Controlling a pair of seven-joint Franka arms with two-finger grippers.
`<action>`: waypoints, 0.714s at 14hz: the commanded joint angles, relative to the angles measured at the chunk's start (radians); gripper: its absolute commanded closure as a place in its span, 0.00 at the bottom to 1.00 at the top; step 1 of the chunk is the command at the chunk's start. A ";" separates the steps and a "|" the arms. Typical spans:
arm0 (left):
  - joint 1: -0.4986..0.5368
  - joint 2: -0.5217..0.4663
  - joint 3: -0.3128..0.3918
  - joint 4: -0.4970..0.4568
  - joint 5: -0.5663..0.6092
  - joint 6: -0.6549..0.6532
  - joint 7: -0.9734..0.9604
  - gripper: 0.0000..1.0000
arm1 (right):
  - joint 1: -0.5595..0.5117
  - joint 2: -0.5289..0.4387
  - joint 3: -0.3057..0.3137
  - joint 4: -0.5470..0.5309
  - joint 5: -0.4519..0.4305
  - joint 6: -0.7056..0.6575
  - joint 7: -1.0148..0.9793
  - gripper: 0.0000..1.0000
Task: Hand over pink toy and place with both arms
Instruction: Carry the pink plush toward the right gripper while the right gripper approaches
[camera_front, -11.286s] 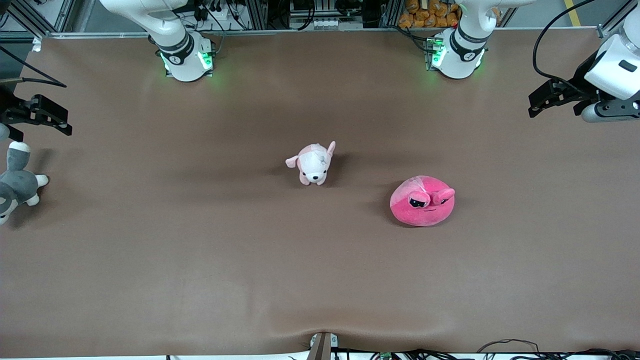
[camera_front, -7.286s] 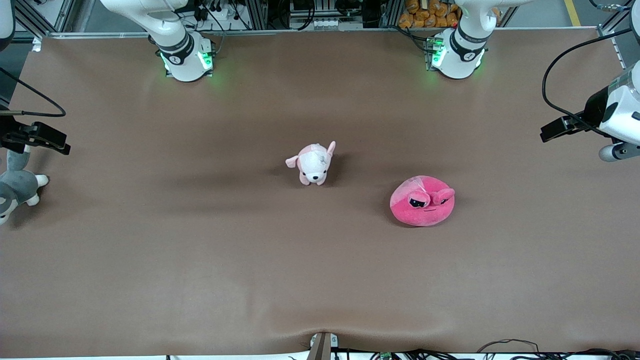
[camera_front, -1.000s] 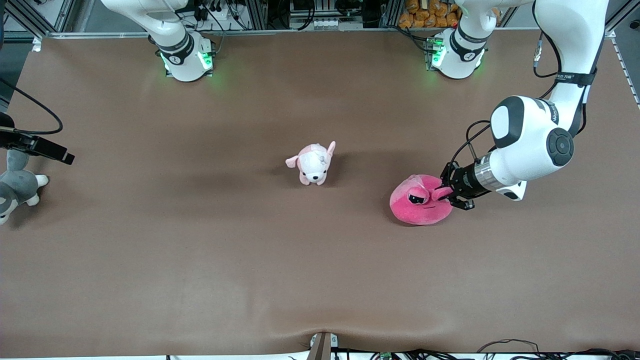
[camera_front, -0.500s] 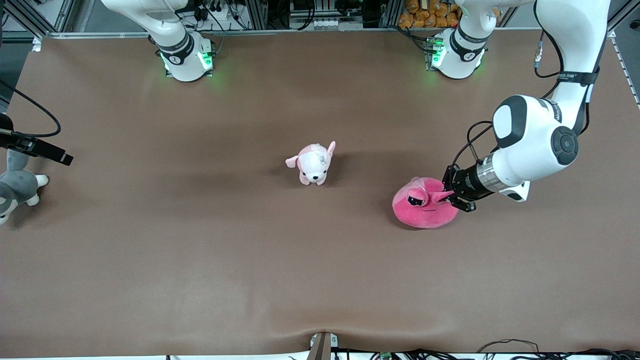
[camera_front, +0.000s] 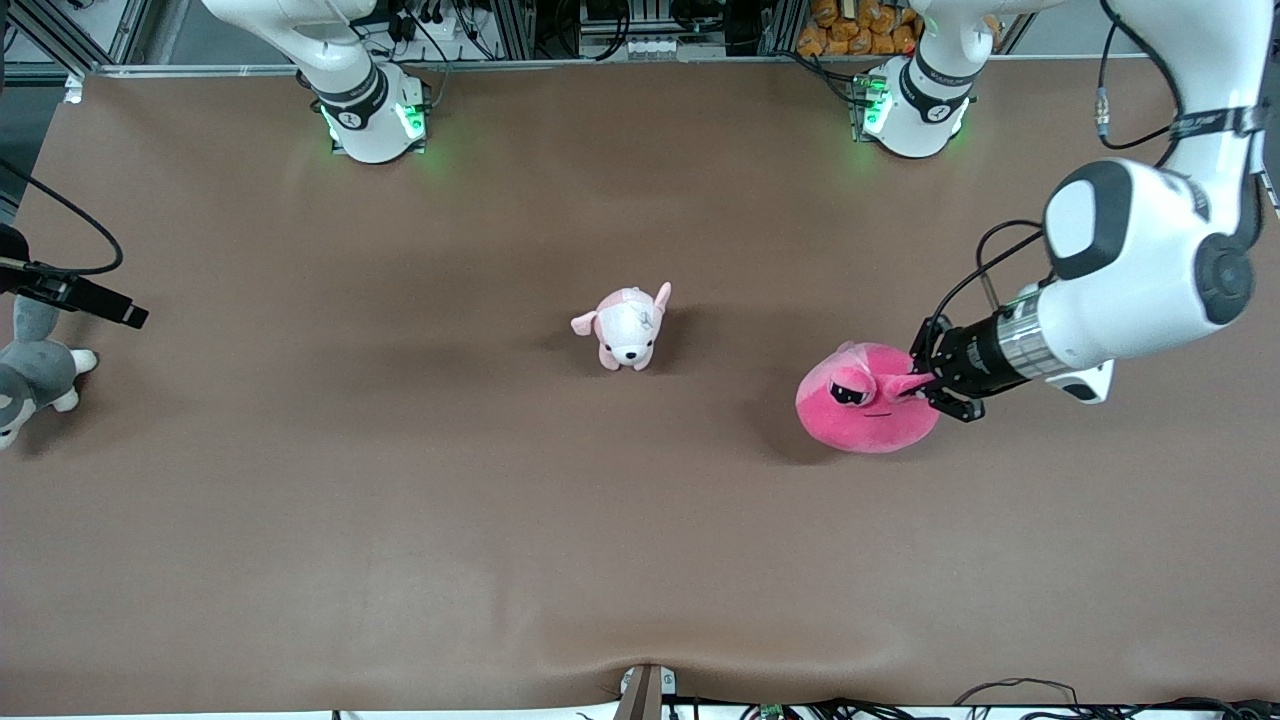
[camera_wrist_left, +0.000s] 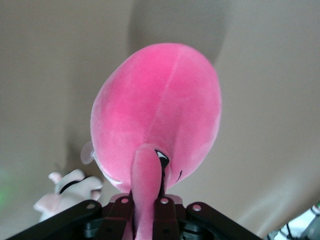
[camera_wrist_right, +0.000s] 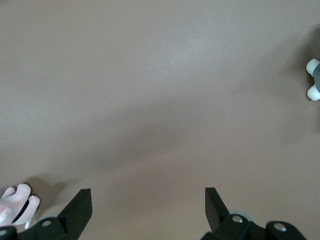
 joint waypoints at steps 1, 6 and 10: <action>-0.005 -0.005 -0.007 0.079 -0.100 -0.079 -0.032 1.00 | 0.001 0.005 0.008 0.016 0.022 -0.025 0.105 0.00; -0.013 -0.035 -0.137 0.166 -0.181 -0.066 -0.159 1.00 | 0.045 0.000 0.013 0.019 0.133 -0.045 0.401 0.00; -0.016 -0.029 -0.254 0.169 -0.295 0.042 -0.350 1.00 | 0.148 0.000 0.016 0.024 0.281 -0.039 0.850 0.00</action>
